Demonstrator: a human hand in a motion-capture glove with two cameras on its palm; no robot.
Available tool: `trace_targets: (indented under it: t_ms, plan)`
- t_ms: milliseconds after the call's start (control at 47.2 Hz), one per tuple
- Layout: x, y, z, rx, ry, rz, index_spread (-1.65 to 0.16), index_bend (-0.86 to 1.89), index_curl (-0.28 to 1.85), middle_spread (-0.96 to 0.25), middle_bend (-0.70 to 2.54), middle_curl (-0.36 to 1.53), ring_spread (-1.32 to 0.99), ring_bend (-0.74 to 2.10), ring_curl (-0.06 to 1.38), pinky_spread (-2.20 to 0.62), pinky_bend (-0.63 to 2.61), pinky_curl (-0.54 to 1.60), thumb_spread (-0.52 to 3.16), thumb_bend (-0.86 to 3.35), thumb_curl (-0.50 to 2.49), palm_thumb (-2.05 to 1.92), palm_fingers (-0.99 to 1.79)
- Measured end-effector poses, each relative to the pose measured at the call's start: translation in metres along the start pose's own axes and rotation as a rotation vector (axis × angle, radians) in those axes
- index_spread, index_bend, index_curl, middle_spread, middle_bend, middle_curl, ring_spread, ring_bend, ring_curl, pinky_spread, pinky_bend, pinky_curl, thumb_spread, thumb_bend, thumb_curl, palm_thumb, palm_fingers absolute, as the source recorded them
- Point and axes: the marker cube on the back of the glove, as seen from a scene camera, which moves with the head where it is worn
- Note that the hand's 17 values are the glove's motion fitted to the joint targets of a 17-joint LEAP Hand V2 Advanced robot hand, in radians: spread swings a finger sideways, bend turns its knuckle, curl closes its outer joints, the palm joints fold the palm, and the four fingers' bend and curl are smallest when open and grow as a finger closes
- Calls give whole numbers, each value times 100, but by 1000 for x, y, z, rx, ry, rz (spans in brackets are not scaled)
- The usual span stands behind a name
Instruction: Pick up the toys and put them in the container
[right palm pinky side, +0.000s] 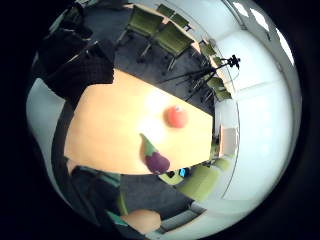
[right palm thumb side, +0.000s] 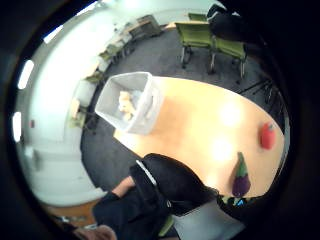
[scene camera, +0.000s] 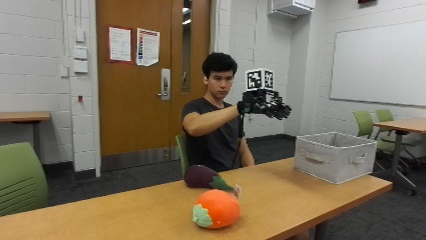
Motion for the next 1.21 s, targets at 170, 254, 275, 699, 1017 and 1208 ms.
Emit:
trace_targets:
  t_ms: [170, 254, 275, 699, 1017, 1208]
  plan:
    - [50, 42, 10, 0, 81, 222, -36, 17, 50, -15, 53, 50, -24, 97, 34, -6, 105, 34, 94, -8, 24, -10, 14]
    - [71, 65, 17, -5, 83, 271, -35, 17, 50, -15, 52, 49, -24, 96, 34, -7, 103, 34, 93, -8, 23, -10, 14]
    - [77, 70, 19, -5, 83, 283, -34, 17, 50, -15, 52, 49, -25, 96, 33, -6, 103, 34, 93, -8, 23, -10, 14]
    - [144, 152, 97, -100, 87, 464, -26, 19, 50, -13, 41, 45, -27, 80, 27, -12, 99, 33, 90, -10, 20, -12, 6]
    - [160, 198, 183, -196, -5, 533, -21, 22, 52, -9, 38, 44, -27, 67, 23, -9, 86, 30, 87, -10, 19, -13, 1]
    - [166, 219, 231, -258, -74, 560, -21, 24, 52, -7, 36, 44, -27, 60, 22, -7, 80, 29, 86, -10, 19, -12, 2]
